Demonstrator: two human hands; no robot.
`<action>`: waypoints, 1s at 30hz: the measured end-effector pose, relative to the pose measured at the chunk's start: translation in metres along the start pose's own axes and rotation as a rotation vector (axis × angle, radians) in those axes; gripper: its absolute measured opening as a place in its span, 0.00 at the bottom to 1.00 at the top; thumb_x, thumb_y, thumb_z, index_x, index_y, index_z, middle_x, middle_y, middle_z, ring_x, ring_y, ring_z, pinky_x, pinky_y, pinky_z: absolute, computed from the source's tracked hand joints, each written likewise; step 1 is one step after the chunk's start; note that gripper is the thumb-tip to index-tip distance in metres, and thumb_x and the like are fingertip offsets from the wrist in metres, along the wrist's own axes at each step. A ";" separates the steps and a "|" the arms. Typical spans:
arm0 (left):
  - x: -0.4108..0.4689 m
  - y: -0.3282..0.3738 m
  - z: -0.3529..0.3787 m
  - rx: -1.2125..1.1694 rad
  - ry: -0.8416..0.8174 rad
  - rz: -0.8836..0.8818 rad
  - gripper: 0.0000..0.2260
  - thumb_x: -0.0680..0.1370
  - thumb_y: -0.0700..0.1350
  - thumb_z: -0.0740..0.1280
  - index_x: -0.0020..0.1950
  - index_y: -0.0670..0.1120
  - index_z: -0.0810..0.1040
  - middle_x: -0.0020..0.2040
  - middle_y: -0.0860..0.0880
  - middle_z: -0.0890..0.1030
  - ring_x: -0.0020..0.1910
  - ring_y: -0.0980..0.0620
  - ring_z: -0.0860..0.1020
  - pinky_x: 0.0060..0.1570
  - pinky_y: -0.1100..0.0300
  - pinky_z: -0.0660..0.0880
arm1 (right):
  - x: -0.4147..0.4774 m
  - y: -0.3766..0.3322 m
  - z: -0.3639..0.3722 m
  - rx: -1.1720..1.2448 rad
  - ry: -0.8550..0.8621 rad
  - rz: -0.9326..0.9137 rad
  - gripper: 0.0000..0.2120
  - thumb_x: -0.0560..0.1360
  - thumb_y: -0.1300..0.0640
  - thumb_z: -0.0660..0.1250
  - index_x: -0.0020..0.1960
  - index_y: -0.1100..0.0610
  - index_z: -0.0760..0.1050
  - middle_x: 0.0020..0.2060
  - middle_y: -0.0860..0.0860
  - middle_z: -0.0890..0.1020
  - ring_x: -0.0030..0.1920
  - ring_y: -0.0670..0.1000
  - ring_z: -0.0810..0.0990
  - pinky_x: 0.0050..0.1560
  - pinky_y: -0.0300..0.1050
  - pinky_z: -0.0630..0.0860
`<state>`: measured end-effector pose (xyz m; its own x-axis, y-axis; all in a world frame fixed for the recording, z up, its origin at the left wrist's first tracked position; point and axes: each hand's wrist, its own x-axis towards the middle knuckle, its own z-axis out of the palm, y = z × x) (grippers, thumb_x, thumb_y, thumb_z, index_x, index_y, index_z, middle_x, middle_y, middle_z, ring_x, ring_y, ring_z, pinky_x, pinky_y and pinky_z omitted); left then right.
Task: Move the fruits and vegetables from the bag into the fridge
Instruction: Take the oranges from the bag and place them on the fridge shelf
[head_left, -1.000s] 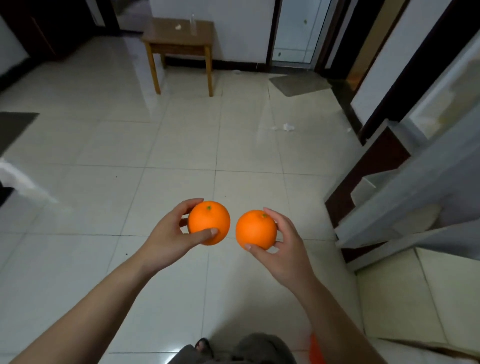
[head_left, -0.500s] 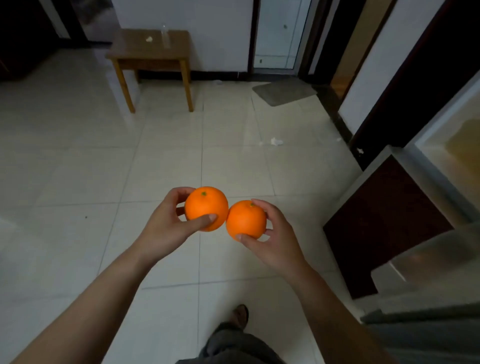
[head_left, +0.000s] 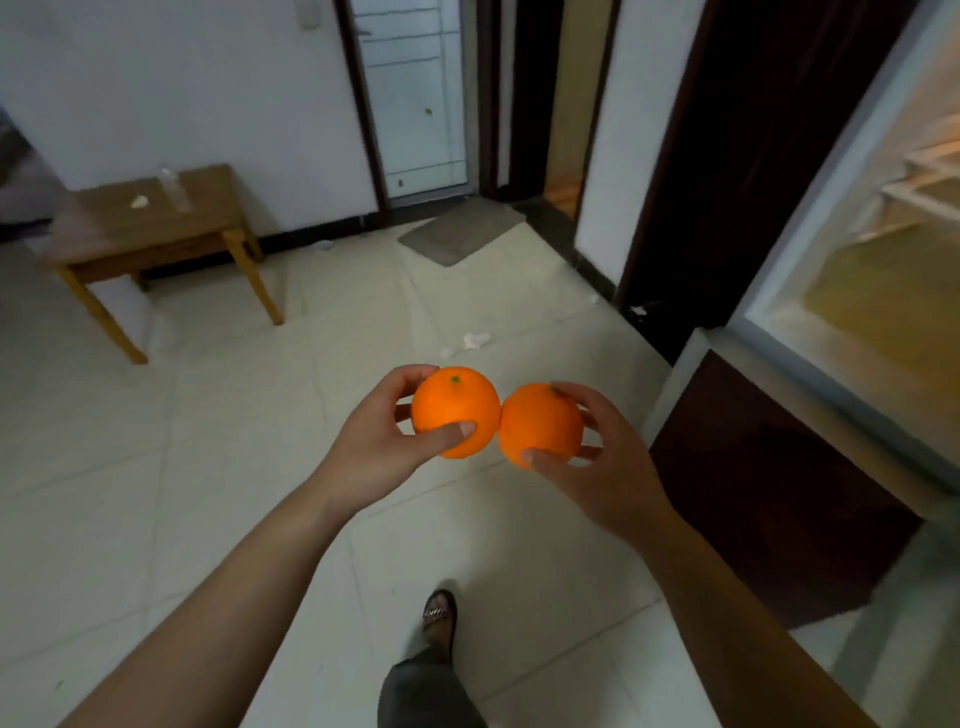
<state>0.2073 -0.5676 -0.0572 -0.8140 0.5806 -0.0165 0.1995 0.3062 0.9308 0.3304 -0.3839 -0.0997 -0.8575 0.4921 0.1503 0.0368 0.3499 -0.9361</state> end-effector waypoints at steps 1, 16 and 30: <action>0.023 0.004 0.010 -0.004 -0.043 0.017 0.28 0.63 0.54 0.74 0.61 0.56 0.71 0.60 0.57 0.74 0.55 0.58 0.75 0.43 0.67 0.73 | 0.011 0.006 -0.011 -0.002 0.036 0.005 0.32 0.64 0.54 0.78 0.64 0.45 0.69 0.60 0.36 0.71 0.59 0.40 0.72 0.49 0.38 0.77; 0.315 0.119 0.219 0.002 -0.786 0.331 0.29 0.63 0.53 0.76 0.61 0.55 0.71 0.56 0.57 0.74 0.48 0.62 0.76 0.35 0.69 0.75 | 0.122 0.046 -0.179 -0.332 0.797 0.138 0.31 0.65 0.52 0.77 0.63 0.41 0.67 0.62 0.39 0.67 0.59 0.38 0.70 0.46 0.28 0.73; 0.372 0.212 0.410 -0.038 -1.042 0.518 0.29 0.70 0.51 0.73 0.67 0.57 0.66 0.61 0.58 0.68 0.59 0.57 0.70 0.50 0.62 0.70 | 0.137 0.074 -0.330 -0.373 1.172 0.262 0.32 0.64 0.53 0.77 0.62 0.39 0.66 0.58 0.34 0.69 0.58 0.36 0.70 0.45 0.31 0.72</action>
<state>0.1707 0.0225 -0.0152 0.2067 0.9739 0.0936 0.3464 -0.1623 0.9239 0.3852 -0.0272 -0.0430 0.1604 0.9249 0.3448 0.4434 0.2446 -0.8623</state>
